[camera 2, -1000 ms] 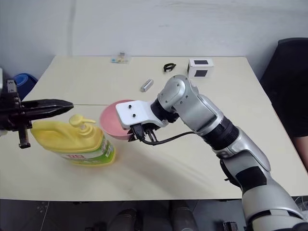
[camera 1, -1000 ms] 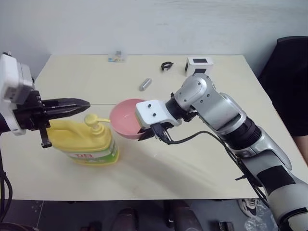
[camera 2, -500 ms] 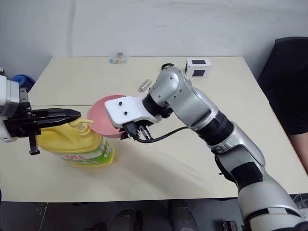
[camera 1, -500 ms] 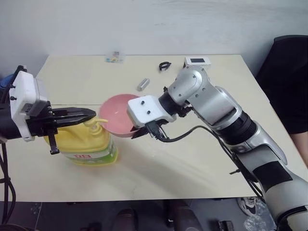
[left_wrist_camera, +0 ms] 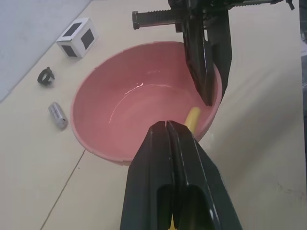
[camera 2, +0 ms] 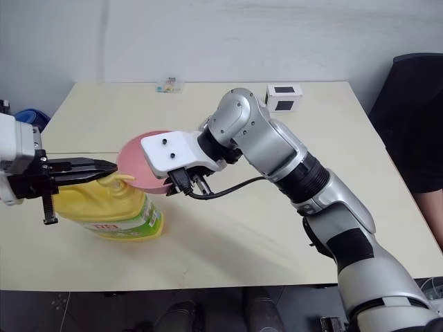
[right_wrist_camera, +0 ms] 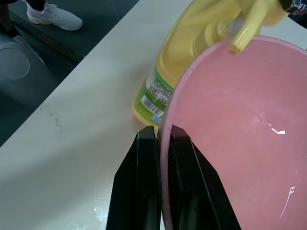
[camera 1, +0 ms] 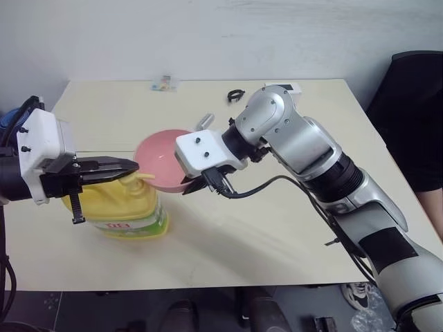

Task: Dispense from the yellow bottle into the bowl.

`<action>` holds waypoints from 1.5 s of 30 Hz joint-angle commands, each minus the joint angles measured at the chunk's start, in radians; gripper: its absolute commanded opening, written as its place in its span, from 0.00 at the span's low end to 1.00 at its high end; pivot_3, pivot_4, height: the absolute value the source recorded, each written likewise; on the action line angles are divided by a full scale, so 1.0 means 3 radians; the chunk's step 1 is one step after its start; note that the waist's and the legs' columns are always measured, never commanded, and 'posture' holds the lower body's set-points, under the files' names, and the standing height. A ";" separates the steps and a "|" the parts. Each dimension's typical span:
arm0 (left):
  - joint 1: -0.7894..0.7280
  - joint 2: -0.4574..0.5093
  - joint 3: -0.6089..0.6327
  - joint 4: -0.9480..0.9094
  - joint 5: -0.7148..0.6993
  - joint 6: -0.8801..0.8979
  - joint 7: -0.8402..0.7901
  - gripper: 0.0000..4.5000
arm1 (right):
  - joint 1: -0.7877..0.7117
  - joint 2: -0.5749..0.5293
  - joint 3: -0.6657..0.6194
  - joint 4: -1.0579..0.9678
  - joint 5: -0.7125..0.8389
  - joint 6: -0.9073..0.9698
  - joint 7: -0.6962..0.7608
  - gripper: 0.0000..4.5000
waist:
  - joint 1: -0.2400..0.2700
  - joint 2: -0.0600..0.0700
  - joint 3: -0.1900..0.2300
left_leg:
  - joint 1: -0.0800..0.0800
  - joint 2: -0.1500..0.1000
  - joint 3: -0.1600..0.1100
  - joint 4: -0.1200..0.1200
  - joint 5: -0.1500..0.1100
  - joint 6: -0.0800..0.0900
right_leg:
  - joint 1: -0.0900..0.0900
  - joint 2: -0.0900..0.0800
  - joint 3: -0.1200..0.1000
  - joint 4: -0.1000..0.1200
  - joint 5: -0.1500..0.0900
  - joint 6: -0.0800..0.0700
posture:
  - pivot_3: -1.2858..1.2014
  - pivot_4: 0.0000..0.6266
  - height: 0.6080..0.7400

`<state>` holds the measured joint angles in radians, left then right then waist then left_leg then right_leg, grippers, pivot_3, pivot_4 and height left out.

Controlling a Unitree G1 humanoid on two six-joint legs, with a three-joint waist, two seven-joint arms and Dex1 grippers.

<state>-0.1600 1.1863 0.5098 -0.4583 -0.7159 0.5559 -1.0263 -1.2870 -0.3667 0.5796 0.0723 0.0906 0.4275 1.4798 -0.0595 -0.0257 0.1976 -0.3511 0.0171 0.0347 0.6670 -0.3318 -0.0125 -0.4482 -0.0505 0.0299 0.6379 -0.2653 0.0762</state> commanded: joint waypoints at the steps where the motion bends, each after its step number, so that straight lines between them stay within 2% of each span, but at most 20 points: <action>1: 0.0140 0.0046 -0.0270 0.0037 0.0255 0.0008 -0.0038 0.01 | -0.0076 -0.0015 -0.0060 -0.0139 0.0028 -0.0096 0.0100 0.00 | -0.0001 0.0002 -0.0001 | 0.0001 0.0000 0.0000 0.0000 0.0000 0.0000 | 0.0001 0.0000 0.0000 0.0000 0.0000 0.0000 | 0.52 0.24 1.00; 10: 0.0170 0.0072 -0.0370 0.0042 0.0350 -0.0067 -0.0048 0.01 | -0.0047 0.0026 -0.0071 -0.0240 0.0085 -0.0046 0.0151 0.00 | -0.0006 0.0006 -0.0004 | 0.0006 0.0001 0.0000 -0.0001 0.0000 0.0000 | 0.0003 0.0002 0.0000 0.0004 -0.0001 -0.0002 | 0.52 0.24 1.00; 21: 0.0497 0.0174 -0.0610 -0.0067 0.0810 -0.0480 -0.0147 0.01 | -0.0088 0.0099 -0.0074 -0.0205 0.0090 -0.0031 0.0148 0.00 | -0.0013 0.0022 -0.0014 | 0.0036 0.0004 0.0010 -0.0015 -0.0001 0.0000 | 0.0020 0.0007 0.0004 0.0005 -0.0005 -0.0009 | 0.52 0.24 1.00; 26: 0.0274 0.0081 -0.0542 -0.0033 0.0558 -0.0306 0.0012 0.01 | -0.0075 0.0101 -0.0078 -0.0218 0.0093 -0.0031 0.0145 0.00 | -0.0022 0.0028 -0.0018 | 0.0047 0.0009 0.0013 -0.0018 -0.0001 0.0000 | 0.0027 0.0014 0.0008 0.0007 -0.0007 -0.0013 | 0.52 0.24 1.00; 33: -0.0417 0.0001 -0.0082 0.0208 -0.0287 0.0462 0.0321 0.01 | 0.0025 0.0042 -0.0109 -0.0244 0.0099 -0.0115 0.0134 0.00 | -0.0033 0.0016 -0.0012 | 0.0033 0.0011 0.0010 -0.0016 -0.0002 -0.0002 | 0.0015 0.0017 0.0007 0.0012 -0.0008 -0.0013 | 0.52 0.24 1.00; 34: -0.0528 0.0019 0.0039 0.0263 -0.0476 0.0615 0.0348 0.09 | 0.0068 0.0010 -0.0120 -0.0253 0.0095 -0.0140 0.0123 0.00 | -0.0042 0.0014 -0.0011 | 0.0026 0.0012 0.0008 -0.0016 -0.0002 -0.0002 | 0.0010 0.0017 0.0007 0.0012 -0.0007 -0.0013 | 0.52 0.24 1.00; 36: -0.0664 0.0092 0.0296 0.0342 -0.0774 0.0889 0.0348 0.19 | 0.0187 -0.0079 -0.0139 -0.0279 0.0074 -0.0186 0.0093 0.00 | -0.0059 0.0000 -0.0016 | 0.0005 0.0015 0.0000 -0.0009 -0.0004 -0.0005 | -0.0003 0.0017 0.0005 0.0010 -0.0007 -0.0013 | 0.52 0.24 1.00; 39: -0.0751 0.0168 0.0580 0.0388 -0.0969 0.1153 0.0382 0.40 | 0.0390 -0.0227 -0.0150 -0.0297 -0.0004 -0.0321 0.0040 0.00 | -0.0066 -0.0006 -0.0017 | -0.0033 0.0016 -0.0002 -0.0003 -0.0006 -0.0011 | -0.0040 0.0014 0.0003 0.0022 -0.0006 -0.0012 | 0.52 0.24 1.00; 41: -0.0797 0.0293 0.0935 0.0458 -0.1177 0.1457 0.0372 0.54 | 0.0626 -0.0389 -0.0162 -0.0299 -0.0090 -0.0426 -0.0044 0.00 | -0.0065 -0.0007 -0.0016 | -0.0059 0.0015 -0.0003 0.0001 -0.0005 -0.0012 | -0.0059 0.0012 0.0001 0.0018 -0.0005 -0.0010 | 0.52 0.24 1.00; 45: -0.0735 0.0599 0.1714 0.0466 -0.1517 0.2264 0.0141 0.80 | 0.1102 -0.0608 -0.0200 -0.0197 -0.0306 -0.0716 -0.0360 0.00 | -0.0074 -0.0015 -0.0014 | -0.0068 0.0017 -0.0001 -0.0001 -0.0008 -0.0019 | -0.0062 0.0015 -0.0001 -0.0003 -0.0005 -0.0009 | 0.52 0.24 1.00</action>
<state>-0.3786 1.3322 0.9150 -0.3051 -1.1252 1.1564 -0.9519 -0.9670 -0.5412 0.5624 0.0220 0.0168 0.2558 1.4148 -0.0817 -0.0301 0.1935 -0.3713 0.0221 0.0352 0.6666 -0.3345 -0.0188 -0.4665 -0.0457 0.0296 0.6363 -0.2669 0.0737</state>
